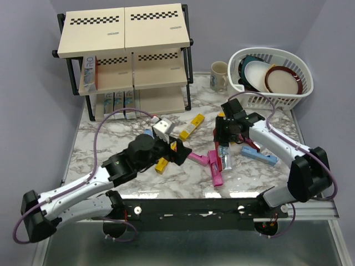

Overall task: Place and organize the toothpastes onto the shelf
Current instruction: Pick up the toothpaste from the center of the board.

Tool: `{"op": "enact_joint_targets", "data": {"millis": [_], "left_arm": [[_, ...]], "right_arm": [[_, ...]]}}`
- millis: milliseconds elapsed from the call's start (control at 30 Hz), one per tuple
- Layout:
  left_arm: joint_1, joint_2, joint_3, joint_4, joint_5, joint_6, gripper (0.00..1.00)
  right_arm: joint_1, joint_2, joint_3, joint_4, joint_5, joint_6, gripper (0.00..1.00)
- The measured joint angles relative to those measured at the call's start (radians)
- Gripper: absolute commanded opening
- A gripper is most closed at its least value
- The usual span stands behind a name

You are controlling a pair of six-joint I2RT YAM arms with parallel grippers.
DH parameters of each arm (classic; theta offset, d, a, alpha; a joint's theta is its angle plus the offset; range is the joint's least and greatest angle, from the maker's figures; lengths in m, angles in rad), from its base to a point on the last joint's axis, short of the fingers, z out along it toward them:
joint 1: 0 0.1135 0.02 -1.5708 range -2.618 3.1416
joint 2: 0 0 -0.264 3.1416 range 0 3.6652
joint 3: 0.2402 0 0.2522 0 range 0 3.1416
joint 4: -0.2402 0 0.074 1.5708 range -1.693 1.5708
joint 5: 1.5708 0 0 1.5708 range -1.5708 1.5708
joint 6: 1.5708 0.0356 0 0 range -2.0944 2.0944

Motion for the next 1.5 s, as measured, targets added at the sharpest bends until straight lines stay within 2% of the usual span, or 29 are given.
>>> {"op": "enact_joint_targets", "data": {"millis": [267, 367, 633, 867, 1000, 1267, 1500], "left_arm": [[-0.312, 0.299, 0.06, 0.141, -0.277, 0.037, 0.99], [-0.426, 0.414, 0.134, 0.164, -0.414, 0.047, 0.99], [-0.609, 0.699, 0.397, 0.099, -0.754, 0.018, 0.99], [-0.676, 0.924, 0.645, -0.121, -0.903, -0.056, 0.99], [-0.69, 1.01, 0.729, -0.25, -0.961, -0.117, 0.99], [-0.707, 1.113, 0.801, -0.406, -1.004, -0.195, 0.98], [-0.716, 1.186, 0.845, -0.469, -1.02, -0.226, 0.97]], "right_arm": [[0.0, -0.139, -0.01, -0.046, 0.0, 0.088, 0.27], [0.0, -0.172, -0.021, -0.057, -0.001, 0.116, 0.27], [0.0, -0.196, -0.047, -0.076, -0.013, 0.167, 0.27], [0.0, -0.202, -0.057, -0.09, -0.019, 0.192, 0.27], [0.0, -0.208, -0.057, -0.092, -0.02, 0.202, 0.27], [0.0, -0.209, -0.057, -0.093, -0.022, 0.206, 0.27], [0.0, -0.209, -0.057, -0.093, -0.022, 0.206, 0.27]]}}
